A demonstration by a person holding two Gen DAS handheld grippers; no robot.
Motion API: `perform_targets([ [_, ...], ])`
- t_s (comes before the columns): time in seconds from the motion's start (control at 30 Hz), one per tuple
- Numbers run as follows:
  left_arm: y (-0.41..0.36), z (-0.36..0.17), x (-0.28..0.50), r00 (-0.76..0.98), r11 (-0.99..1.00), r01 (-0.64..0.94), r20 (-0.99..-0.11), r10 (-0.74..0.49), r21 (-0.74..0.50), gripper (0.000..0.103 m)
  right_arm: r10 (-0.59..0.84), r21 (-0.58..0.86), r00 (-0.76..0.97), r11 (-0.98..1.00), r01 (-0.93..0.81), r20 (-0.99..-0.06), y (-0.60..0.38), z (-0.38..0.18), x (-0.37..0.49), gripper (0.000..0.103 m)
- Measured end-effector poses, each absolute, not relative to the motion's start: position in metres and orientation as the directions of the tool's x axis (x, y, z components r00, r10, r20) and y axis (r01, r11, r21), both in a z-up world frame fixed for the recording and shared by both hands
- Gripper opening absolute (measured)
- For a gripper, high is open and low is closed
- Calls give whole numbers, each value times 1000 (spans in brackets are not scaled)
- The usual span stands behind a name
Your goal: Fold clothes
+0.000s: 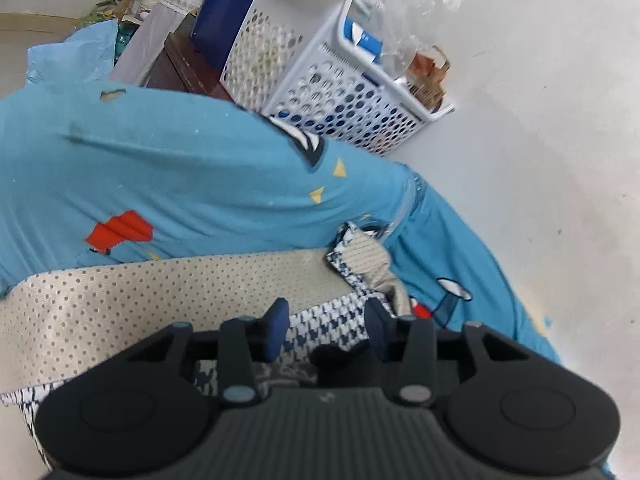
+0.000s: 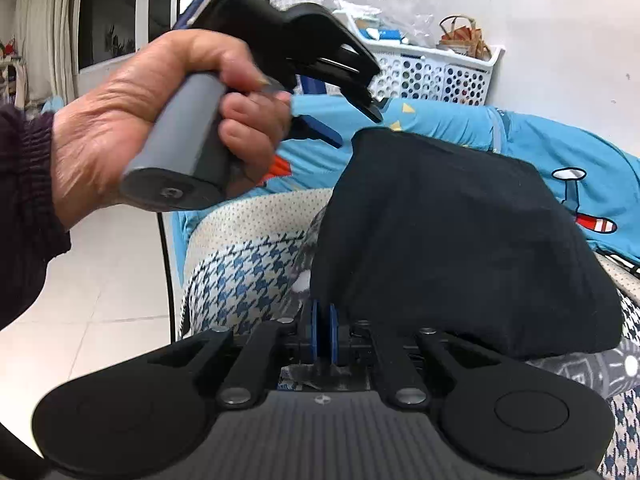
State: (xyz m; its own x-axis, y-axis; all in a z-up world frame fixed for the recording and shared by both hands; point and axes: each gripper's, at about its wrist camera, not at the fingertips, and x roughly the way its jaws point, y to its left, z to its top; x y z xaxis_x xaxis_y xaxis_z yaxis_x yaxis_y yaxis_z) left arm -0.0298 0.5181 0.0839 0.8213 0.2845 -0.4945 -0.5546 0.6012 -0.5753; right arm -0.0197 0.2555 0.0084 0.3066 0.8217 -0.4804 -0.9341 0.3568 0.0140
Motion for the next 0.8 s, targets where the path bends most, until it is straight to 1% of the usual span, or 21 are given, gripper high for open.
perform_targets([
  [0.13, 497, 97, -32, 831, 675, -523, -489, 266, -521, 39, 831, 25, 329, 379, -925, -449, 239, 20, -19, 6],
  [0.27, 470, 105, -29, 857, 744, -453, -472, 209, -491, 47, 826, 45, 381, 437, -898, -416, 223, 34, -7, 6],
  [0.37, 453, 103, -21, 861, 776, -418, -478, 173, -473, 50, 810, 40, 441, 493, -869, -387, 215, 42, 4, 6],
  [0.5, 453, 87, -11, 828, 752, -465, -530, 183, -467, 50, 780, 32, 512, 559, -829, -359, 213, 47, 20, 6],
  [0.63, 462, 73, -8, 813, 719, -505, -543, 211, -477, 49, 750, 14, 569, 608, -794, -337, 217, 50, 40, 6],
  [0.8, 468, 59, 1, 820, 722, -502, -529, 221, -477, 49, 700, 19, 605, 660, -751, -380, 224, 38, 69, 6],
])
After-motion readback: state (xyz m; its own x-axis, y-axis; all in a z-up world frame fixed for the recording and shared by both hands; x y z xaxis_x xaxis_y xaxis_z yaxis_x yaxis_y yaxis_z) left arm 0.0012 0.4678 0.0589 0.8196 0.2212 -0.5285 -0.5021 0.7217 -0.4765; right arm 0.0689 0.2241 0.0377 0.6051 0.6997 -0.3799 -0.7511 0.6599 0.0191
